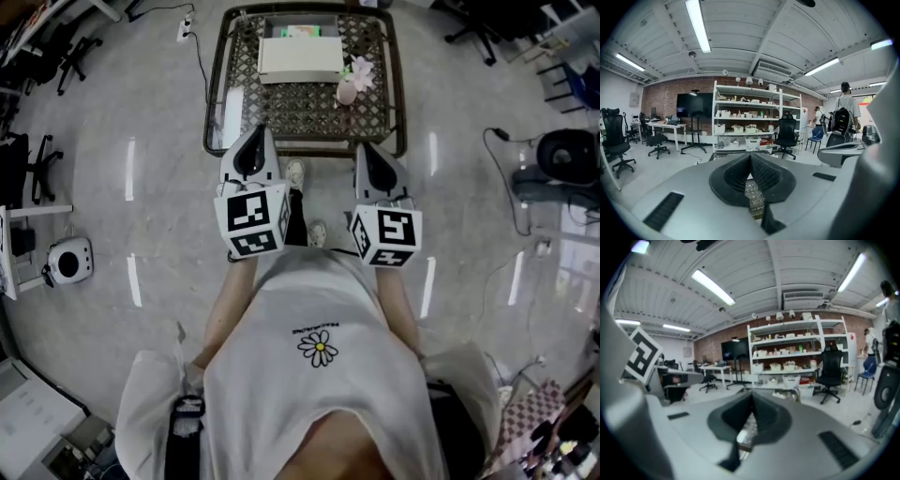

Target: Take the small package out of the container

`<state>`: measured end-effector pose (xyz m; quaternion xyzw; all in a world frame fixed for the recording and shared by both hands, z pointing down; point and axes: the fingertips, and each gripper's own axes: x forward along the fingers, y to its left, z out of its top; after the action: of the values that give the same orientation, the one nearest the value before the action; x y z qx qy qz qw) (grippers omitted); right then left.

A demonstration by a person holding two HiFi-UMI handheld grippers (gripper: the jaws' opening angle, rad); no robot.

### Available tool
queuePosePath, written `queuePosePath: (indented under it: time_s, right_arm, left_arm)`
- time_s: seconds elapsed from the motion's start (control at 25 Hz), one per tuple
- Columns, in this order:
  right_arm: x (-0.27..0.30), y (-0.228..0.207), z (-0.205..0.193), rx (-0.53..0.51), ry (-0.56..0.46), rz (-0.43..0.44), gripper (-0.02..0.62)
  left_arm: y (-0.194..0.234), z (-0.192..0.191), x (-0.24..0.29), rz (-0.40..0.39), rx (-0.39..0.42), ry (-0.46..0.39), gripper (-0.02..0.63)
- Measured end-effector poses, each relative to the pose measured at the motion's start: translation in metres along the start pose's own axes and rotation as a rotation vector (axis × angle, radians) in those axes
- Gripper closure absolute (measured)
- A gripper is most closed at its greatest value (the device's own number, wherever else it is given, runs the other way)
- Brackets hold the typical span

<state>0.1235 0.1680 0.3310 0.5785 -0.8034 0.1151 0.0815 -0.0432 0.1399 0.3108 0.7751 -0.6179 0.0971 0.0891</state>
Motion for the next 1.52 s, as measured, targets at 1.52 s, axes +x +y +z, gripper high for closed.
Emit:
queuePosePath:
  time_s: [1.52]
  right_arm:
    - [0.284, -0.058, 0.052, 0.134, 0.159, 0.006, 0.565]
  left_arm:
    - [0.065, 0.045, 0.294, -0.114, -0.042, 0.039, 0.581]
